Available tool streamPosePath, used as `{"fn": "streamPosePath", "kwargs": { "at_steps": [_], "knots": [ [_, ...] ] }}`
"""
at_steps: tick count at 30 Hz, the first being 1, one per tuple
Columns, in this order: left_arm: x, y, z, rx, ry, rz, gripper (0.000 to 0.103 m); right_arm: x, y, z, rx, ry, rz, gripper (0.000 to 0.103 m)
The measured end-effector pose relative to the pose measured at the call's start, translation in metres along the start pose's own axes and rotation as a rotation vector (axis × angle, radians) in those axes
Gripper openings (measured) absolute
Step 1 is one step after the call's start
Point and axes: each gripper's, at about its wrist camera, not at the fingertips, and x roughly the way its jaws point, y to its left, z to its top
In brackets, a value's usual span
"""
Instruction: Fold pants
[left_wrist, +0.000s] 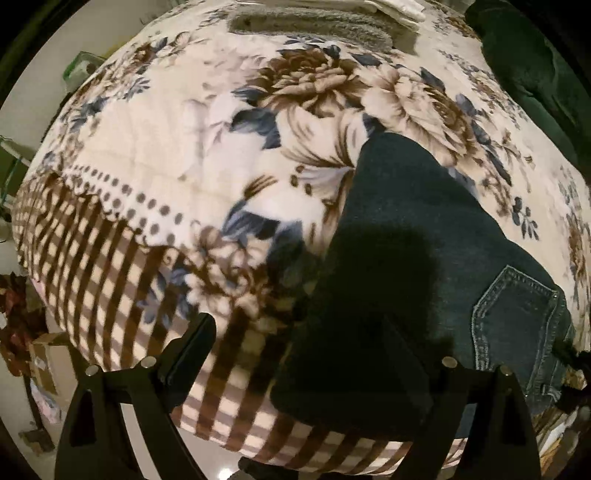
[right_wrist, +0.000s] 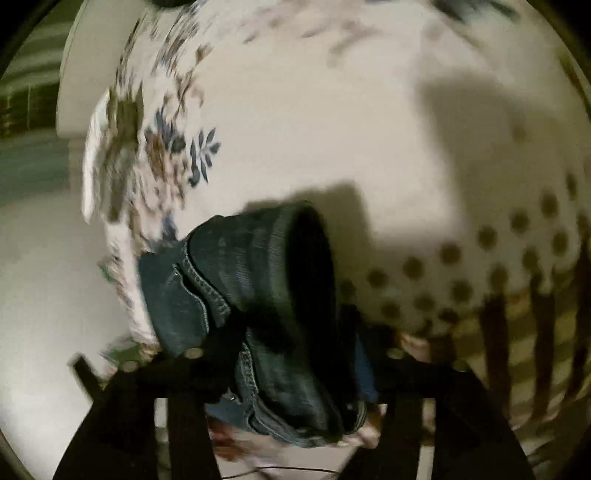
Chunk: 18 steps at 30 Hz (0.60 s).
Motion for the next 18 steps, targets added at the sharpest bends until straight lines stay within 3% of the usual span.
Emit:
{"fn": "streamPosePath", "kwargs": {
  "at_steps": [1, 5, 9, 12, 14, 15, 16, 18],
  "knots": [
    [0.001, 0.000, 0.001, 0.000, 0.006, -0.010, 0.092, -0.001, -0.005, -0.003, 0.021, 0.016, -0.004, 0.074],
    [0.008, 0.000, 0.003, -0.023, 0.031, -0.057, 0.092, 0.008, -0.030, -0.028, 0.119, 0.098, 0.019, 0.080],
    [0.014, 0.003, 0.002, -0.047, 0.049, -0.084, 0.092, 0.022, -0.048, -0.046, 0.248, 0.110, 0.151, 0.084],
    [0.013, 0.003, 0.001, -0.045, 0.048, -0.088, 0.092, 0.014, -0.045, -0.049, 0.254, 0.019, 0.055, 0.084],
    [0.011, 0.002, 0.001, -0.029, 0.040, -0.076, 0.092, -0.008, -0.020, -0.055, 0.131, -0.138, 0.036, 0.073],
    [0.010, 0.002, 0.000, -0.020, 0.036, -0.075, 0.092, -0.014, -0.007, -0.057, 0.062, -0.175, 0.052, 0.049],
    [0.010, 0.002, 0.000, -0.014, 0.035, -0.072, 0.092, -0.014, 0.000, -0.058, 0.035, -0.168, 0.047, 0.012],
    [0.010, 0.003, -0.001, -0.015, 0.038, -0.075, 0.092, -0.018, 0.014, -0.061, 0.007, -0.187, 0.033, 0.013]
  ]
}}
